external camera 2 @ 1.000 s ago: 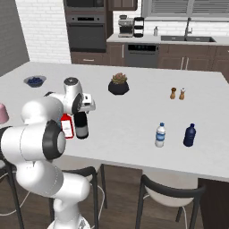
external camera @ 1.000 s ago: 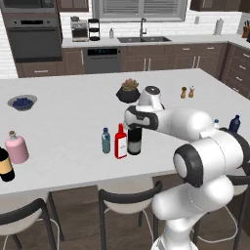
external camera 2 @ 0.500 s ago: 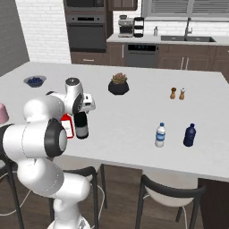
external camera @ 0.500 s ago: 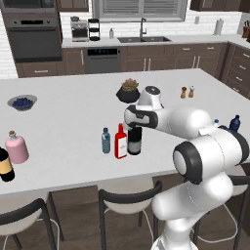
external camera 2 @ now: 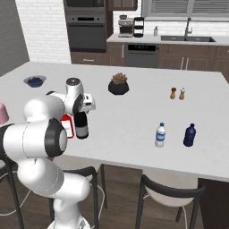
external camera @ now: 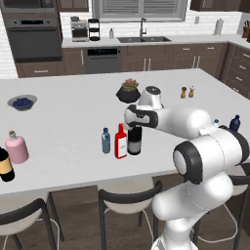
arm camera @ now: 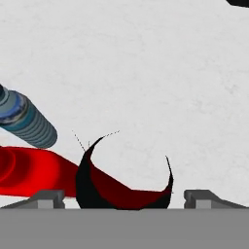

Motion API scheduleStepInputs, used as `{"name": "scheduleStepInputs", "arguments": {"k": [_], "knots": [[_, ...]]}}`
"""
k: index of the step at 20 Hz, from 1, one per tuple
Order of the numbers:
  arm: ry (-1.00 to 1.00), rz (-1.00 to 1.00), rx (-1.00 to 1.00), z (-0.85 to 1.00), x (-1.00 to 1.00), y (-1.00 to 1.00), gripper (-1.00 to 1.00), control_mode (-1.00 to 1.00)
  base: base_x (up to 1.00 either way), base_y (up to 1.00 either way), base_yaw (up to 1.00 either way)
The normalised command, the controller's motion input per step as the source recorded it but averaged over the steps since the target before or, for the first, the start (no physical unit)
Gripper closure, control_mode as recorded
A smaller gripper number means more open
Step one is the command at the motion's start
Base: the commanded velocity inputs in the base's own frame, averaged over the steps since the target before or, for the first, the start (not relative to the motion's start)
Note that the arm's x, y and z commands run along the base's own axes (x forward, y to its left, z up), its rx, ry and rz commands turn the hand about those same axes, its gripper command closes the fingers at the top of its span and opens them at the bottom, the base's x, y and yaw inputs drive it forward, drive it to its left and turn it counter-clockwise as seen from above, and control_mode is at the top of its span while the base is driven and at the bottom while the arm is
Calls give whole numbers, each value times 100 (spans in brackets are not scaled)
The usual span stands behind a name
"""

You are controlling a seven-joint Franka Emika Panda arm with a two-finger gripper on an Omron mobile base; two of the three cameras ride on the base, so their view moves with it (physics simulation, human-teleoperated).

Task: Move the plastic bottles in the middle to the plastics group, and the glass bottles in the middle to the glass group.

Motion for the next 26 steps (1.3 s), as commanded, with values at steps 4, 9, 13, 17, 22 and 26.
{"name": "scheduleStepInputs", "arguments": {"k": [4,9,13,17,22,26], "knots": [[0,0,0,0,0,0,100,-100,0,0,0],[0,-1,0,0,-1,0,100,-100,0,0,0],[0,-11,0,27,-59,-35,100,-100,0,0,0],[0,-10,0,41,-98,-36,100,-100,0,0,0],[-6,0,0,18,-97,7,100,-100,0,0,0],[-13,9,0,7,-79,41,100,-100,0,0,0]]}}
